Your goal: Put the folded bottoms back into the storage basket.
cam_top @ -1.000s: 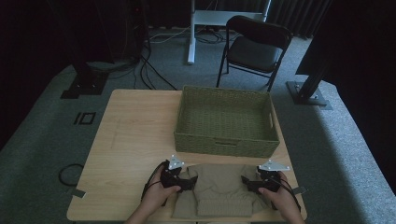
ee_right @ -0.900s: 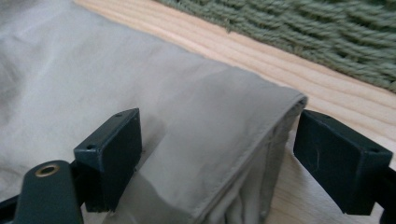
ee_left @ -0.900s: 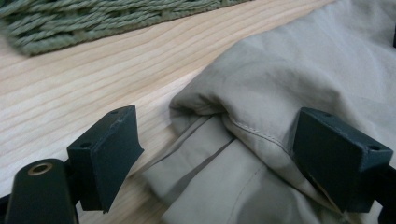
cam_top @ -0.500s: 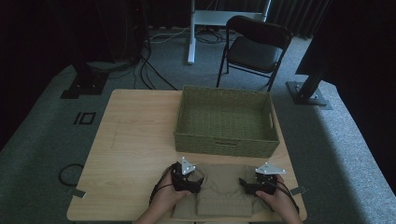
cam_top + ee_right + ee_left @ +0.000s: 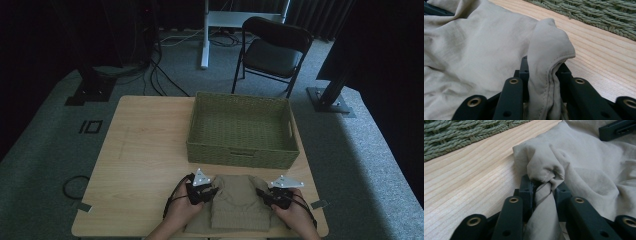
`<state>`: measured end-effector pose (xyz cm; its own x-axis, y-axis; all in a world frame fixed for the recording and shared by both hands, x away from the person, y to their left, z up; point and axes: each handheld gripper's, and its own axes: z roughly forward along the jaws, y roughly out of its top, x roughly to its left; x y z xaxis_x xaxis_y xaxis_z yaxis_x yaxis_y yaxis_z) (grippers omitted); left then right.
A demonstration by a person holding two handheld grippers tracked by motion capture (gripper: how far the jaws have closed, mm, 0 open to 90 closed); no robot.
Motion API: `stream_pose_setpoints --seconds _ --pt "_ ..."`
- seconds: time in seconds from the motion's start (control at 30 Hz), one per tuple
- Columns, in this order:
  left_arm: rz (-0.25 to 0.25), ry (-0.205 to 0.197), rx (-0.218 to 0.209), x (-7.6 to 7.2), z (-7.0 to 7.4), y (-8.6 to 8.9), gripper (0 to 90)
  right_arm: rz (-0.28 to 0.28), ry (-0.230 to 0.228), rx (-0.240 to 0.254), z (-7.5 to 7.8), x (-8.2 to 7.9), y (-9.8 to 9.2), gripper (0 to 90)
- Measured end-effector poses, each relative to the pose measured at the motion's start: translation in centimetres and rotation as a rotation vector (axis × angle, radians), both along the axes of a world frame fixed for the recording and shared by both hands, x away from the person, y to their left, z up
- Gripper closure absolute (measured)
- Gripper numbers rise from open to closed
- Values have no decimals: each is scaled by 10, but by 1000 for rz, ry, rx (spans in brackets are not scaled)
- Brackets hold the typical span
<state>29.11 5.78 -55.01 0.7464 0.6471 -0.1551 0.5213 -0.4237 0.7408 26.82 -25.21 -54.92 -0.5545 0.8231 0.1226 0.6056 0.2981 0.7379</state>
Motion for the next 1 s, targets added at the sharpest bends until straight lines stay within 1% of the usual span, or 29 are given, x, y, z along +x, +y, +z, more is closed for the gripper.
stream_pose_setpoints --seconds 0.07,0.1,0.17,0.27,0.37,0.43,0.5,0.57,0.6,0.7,0.83,0.87,0.9,0.93,1.0 --pt "-6 4 4 1 2 1 785 -1 10 -3 2 1 1 755" --pt "-11 4 1 1 3 2 789 -5 10 4 3 2 1 757" --pt "-13 10 -12 1 6 3 794 -4 14 5 6 2 1 760" --pt "-16 -4 -27 2 13 3 800 -2 13 16 11 3 0 761" --pt "-17 -19 -42 3 19 4 803 3 -1 21 17 3 -1 764" --pt "-17 -18 -53 3 23 6 804 9 -10 21 23 3 -1 766" --pt "-14 -20 -69 4 26 7 806 13 -20 33 29 4 0 769" --pt "-15 -22 -68 4 28 8 807 14 -26 39 32 4 0 769" --pt "-14 -26 -83 5 34 10 808 18 -31 66 38 4 0 772" --pt "-9 -33 -110 7 44 13 811 22 -44 85 45 4 -1 773" --pt "-12 -56 -119 10 59 15 814 22 -63 113 56 5 -1 775" --pt "-15 -60 -118 11 63 15 814 24 -68 112 59 5 -1 775" --pt "-15 -60 -118 11 63 15 815 24 -68 112 59 5 -1 775" --pt "-17 -67 -128 13 71 16 815 28 -83 116 66 7 -1 776" --pt "-19 -79 -130 15 78 16 815 28 -93 123 71 8 -2 777"
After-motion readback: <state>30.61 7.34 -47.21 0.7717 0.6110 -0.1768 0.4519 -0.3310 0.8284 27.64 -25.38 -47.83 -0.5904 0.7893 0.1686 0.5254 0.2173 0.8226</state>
